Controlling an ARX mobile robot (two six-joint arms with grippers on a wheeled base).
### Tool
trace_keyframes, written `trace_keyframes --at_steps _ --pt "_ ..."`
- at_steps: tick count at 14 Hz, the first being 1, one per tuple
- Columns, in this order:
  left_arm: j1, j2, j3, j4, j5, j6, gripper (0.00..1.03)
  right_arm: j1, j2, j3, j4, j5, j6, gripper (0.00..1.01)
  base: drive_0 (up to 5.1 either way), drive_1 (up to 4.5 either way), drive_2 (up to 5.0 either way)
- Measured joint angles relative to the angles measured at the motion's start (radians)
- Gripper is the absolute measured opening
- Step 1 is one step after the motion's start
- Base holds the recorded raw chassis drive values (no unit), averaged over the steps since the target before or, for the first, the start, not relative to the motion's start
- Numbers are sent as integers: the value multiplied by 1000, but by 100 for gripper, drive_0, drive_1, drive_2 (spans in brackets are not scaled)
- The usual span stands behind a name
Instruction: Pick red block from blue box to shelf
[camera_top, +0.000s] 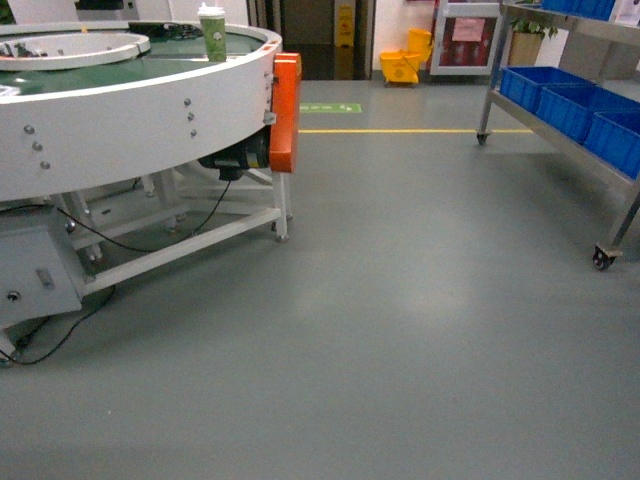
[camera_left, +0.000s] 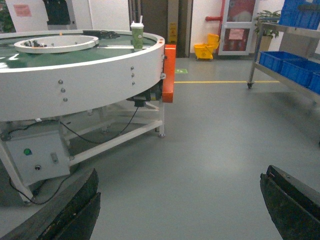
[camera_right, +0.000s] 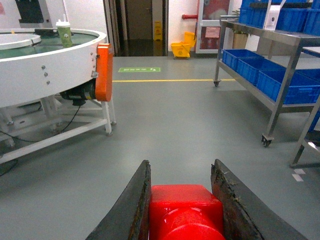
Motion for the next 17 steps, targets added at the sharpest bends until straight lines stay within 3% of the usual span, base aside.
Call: trace_keyframes --at_steps 17 --pt "0 0 0 1 -2 0 98 0 0 0 0 0 0 29 2 431 -426"
